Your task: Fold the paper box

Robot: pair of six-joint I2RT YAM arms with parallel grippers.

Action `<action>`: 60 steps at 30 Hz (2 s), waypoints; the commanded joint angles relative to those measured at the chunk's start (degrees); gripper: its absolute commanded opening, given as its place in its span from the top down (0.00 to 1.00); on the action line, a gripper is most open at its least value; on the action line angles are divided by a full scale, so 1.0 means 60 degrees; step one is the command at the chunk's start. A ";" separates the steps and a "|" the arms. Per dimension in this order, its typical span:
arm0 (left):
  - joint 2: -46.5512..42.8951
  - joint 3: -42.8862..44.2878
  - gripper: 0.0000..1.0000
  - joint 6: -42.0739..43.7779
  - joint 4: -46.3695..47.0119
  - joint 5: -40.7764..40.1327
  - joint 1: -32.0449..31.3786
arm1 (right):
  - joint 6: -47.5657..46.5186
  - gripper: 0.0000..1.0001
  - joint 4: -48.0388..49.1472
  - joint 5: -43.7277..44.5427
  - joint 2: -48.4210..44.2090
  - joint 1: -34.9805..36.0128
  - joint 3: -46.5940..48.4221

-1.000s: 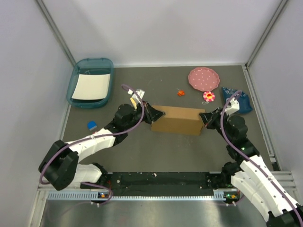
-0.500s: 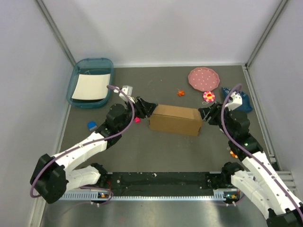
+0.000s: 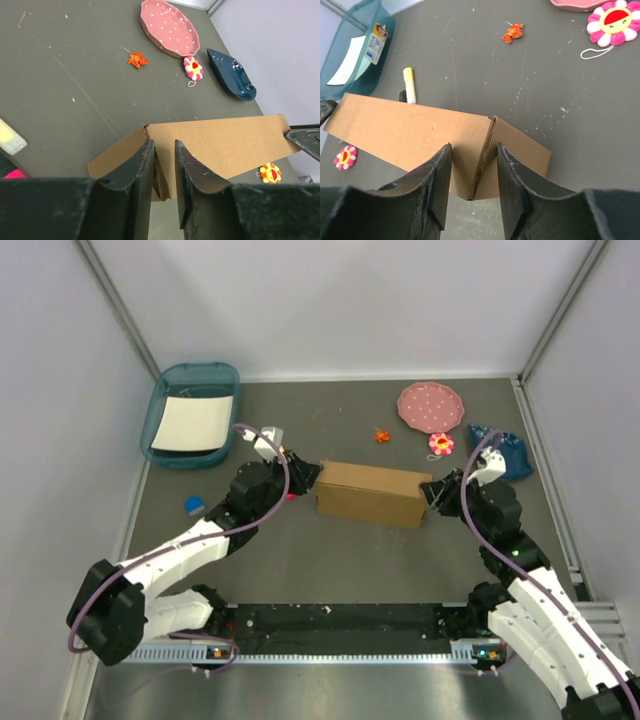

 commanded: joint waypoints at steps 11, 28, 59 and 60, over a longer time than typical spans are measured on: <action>-0.4674 -0.2197 0.61 -0.0182 -0.2335 -0.1377 -0.1049 | 0.0706 0.43 -0.2105 -0.0740 -0.2686 0.0225 -0.0454; -0.5958 -0.1595 0.40 -0.0547 -0.4711 -0.2454 -0.1019 | 0.0911 0.31 -0.3353 -0.0413 -0.2177 0.0210 0.0558; -0.1974 -0.3179 0.53 -0.1457 -0.1812 0.0889 -0.1166 | 0.2069 0.48 -0.0236 -0.1179 -0.0345 0.0693 -0.2841; -0.1711 -0.3062 0.54 -0.1442 -0.1767 0.0743 -0.1166 | 0.2055 0.50 -0.0031 -0.1120 -0.0054 0.0679 -0.2826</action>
